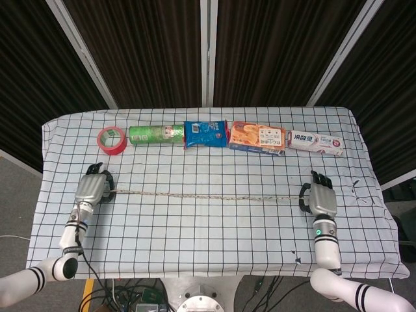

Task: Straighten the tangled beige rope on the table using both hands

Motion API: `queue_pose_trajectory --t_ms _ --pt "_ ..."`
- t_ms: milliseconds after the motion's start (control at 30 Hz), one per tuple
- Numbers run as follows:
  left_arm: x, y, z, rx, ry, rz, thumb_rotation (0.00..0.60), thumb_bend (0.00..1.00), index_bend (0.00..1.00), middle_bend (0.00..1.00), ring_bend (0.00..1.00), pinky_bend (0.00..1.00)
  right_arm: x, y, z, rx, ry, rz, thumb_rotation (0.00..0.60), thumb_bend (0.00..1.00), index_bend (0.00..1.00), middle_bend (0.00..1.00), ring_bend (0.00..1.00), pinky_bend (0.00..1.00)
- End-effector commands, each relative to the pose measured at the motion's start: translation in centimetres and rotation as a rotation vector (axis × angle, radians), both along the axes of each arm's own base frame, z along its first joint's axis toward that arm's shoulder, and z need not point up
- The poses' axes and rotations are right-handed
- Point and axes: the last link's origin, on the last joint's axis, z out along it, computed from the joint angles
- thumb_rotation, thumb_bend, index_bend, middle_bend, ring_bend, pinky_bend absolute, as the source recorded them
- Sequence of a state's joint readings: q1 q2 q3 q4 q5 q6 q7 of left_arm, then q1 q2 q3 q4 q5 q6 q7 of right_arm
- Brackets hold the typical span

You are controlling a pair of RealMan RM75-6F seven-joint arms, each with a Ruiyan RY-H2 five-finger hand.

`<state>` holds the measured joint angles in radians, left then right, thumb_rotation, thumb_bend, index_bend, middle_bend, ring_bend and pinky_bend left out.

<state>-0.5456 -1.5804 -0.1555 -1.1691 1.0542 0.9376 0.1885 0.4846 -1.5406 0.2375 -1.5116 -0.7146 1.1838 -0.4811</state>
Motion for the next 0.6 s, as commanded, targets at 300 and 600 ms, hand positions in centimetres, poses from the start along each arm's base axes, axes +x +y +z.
queue_pose_trajectory --t_ms 300,600 --pt "-0.33 0.10 0.04 -0.018 0.016 0.011 0.600 0.35 0.61 0.30 0.00 0.02 0.04 0.09 0.02 0.000 -0.001 -0.001 0.600 0.39 0.69 0.06 0.00 0.00" --pt "-0.62 -0.06 0.00 -0.041 0.038 0.021 0.600 0.25 0.33 0.23 0.00 0.01 0.01 0.14 -0.10 0.000 -0.004 -0.005 0.600 0.39 0.69 0.05 0.00 0.00"
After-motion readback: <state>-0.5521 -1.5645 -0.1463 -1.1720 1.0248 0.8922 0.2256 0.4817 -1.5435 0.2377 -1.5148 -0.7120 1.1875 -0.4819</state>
